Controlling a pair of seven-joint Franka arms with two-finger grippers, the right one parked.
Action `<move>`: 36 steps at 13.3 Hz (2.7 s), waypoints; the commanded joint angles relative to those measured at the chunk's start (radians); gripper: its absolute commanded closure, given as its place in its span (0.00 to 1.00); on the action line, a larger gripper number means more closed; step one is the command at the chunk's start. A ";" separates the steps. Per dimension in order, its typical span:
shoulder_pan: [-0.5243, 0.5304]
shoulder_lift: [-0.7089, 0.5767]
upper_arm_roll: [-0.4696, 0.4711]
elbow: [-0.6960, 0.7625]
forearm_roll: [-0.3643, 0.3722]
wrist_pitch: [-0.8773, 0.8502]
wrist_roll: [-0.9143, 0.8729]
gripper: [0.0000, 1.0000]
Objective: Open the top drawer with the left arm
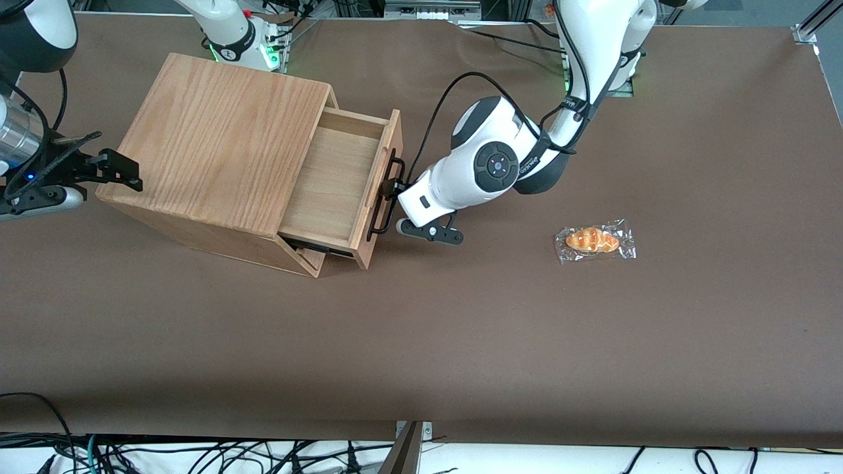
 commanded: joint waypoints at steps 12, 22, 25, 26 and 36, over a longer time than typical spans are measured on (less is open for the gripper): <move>0.480 -0.091 0.002 0.088 0.128 -0.428 0.165 0.00; 0.706 -0.209 0.017 -0.002 0.445 -0.452 0.479 0.00; 0.620 -0.449 0.103 -0.197 0.517 -0.429 0.479 0.00; 0.616 -0.537 0.103 -0.260 0.512 -0.430 0.477 0.00; 0.556 -0.690 0.099 -0.294 0.471 -0.452 0.471 0.00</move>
